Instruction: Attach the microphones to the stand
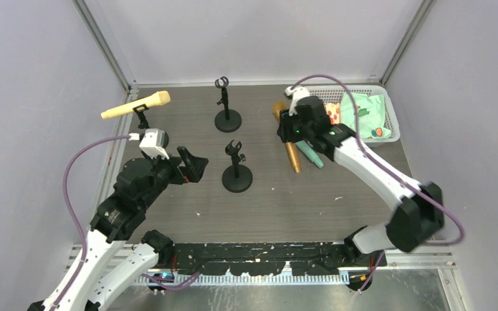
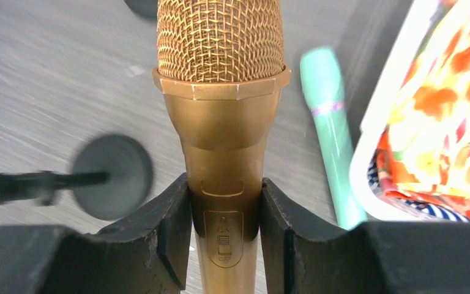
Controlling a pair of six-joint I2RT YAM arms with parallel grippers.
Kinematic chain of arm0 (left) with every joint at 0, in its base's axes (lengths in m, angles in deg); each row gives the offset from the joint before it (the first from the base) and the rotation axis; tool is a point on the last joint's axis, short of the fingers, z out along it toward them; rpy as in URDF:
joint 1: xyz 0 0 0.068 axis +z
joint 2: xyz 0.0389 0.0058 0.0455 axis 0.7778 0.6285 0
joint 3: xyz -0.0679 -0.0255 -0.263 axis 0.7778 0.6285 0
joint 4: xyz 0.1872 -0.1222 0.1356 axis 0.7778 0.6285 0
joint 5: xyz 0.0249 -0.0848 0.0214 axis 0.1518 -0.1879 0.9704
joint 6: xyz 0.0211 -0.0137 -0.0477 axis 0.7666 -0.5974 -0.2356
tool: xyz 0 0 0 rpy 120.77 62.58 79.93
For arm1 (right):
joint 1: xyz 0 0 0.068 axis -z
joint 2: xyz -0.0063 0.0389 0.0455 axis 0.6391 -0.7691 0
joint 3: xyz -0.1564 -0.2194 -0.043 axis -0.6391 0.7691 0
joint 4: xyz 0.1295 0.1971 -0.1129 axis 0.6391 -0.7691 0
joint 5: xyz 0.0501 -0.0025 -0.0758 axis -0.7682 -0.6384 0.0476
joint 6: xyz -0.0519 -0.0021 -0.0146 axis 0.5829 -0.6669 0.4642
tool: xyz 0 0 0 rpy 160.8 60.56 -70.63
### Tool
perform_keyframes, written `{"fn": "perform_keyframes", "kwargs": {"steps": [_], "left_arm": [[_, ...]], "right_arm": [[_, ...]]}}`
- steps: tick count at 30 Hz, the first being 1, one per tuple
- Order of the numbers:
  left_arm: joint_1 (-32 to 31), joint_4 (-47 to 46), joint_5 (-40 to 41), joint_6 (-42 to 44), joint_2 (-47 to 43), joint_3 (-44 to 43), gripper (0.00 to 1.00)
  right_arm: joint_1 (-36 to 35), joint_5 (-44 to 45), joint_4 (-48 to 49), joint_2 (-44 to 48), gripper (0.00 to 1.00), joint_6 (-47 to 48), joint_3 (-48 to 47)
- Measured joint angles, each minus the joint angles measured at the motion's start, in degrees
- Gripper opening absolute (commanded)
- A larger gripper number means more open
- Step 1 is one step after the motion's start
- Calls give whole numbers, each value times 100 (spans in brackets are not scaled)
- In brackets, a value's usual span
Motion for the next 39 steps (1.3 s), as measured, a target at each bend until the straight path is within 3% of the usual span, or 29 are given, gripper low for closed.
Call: {"fn": "perform_keyframes", "kwargs": {"steps": [4, 10, 16, 21, 32, 39], "left_arm": [[-2, -55, -605, 422, 103, -459, 98], [-275, -313, -1244, 629, 754, -968, 98], [-2332, -675, -466, 1021, 1502, -1228, 99], [-3344, -1257, 133, 1381, 2118, -1285, 100], [-3536, -2205, 334, 1727, 3351, -2238, 99], [-3558, -2437, 378, 1744, 3932, -2343, 88]], "right_arm": [[4, -24, 691, 1504, 1, -612, 483], [4, 7, 1718, 3047, 1, -1718, 1497], [4, 92, 2214, 4009, 1, -2621, 2052], [4, -17, 2682, 4546, 1, -3506, 2389], [4, -525, 2898, 4789, 1, -4472, 2549], [4, -684, 2898, 4957, 1, -4684, 2549]]}}
